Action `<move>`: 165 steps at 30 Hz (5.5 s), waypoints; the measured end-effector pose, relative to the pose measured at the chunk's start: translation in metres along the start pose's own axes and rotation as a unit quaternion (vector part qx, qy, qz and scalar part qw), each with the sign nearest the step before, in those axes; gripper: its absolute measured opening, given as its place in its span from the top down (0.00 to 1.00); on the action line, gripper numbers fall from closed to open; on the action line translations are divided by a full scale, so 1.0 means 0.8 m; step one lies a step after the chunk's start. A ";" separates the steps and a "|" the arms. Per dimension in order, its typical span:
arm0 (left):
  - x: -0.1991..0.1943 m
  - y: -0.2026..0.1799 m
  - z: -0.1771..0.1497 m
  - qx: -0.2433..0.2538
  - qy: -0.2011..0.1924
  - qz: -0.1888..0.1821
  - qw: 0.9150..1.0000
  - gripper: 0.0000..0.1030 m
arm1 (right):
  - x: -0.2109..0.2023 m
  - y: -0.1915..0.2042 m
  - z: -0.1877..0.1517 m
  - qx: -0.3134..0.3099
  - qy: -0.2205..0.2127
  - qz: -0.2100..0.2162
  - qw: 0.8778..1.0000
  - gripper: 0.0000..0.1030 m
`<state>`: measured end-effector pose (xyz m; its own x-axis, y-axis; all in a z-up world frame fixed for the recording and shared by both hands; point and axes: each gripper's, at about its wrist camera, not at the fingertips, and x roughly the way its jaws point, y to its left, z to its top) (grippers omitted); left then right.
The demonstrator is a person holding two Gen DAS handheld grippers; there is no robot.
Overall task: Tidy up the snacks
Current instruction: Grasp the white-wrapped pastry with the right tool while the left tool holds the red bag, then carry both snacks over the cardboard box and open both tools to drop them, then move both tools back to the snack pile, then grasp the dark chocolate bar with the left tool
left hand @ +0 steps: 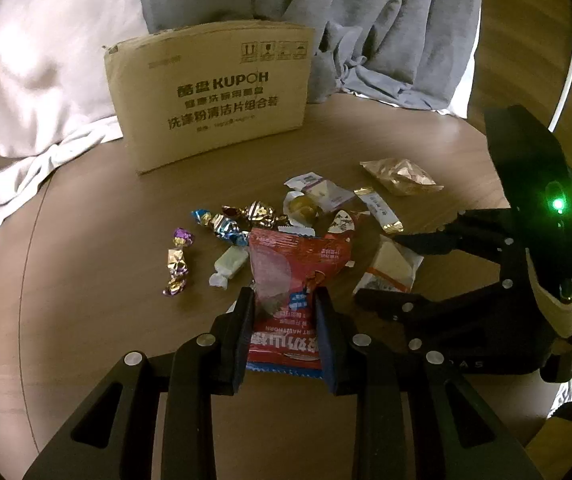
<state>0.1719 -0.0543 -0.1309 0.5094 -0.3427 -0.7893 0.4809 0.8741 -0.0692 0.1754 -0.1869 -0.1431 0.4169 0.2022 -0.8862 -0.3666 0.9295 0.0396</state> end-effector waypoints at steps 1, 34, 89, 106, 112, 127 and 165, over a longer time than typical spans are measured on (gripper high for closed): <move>0.000 0.000 0.000 -0.001 0.000 0.001 1.000 0.71 | 0.000 0.001 0.000 0.002 0.000 0.000 1.000 0.45; -0.064 -0.010 0.031 -0.008 -0.073 0.010 0.997 0.71 | -0.089 0.005 0.009 0.059 -0.085 0.013 0.994 0.87; -0.011 0.130 0.308 -0.023 -0.148 0.086 0.985 0.33 | -0.068 -0.096 0.304 0.085 -0.235 -0.049 0.967 0.59; -0.111 0.075 0.214 0.013 -0.213 0.089 0.973 0.24 | -0.141 -0.046 0.214 0.117 -0.252 -0.042 0.960 0.59; -0.124 0.059 0.168 0.023 -0.216 0.086 0.972 0.24 | -0.150 -0.030 0.173 0.124 -0.247 -0.046 0.960 0.59; -0.101 0.016 0.085 0.098 -0.192 0.109 0.970 0.25 | -0.112 -0.021 0.089 0.176 -0.174 -0.025 0.968 0.59; 0.058 0.014 0.006 0.053 0.019 -0.013 0.998 0.67 | 0.005 -0.026 0.037 0.222 -0.033 0.004 0.974 0.64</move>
<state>0.2047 -0.0621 -0.1654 0.4690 -0.3505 -0.8106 0.5679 0.8227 -0.0272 0.2092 -0.1960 -0.1342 0.4739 0.2167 -0.8535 0.0192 0.9665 0.2560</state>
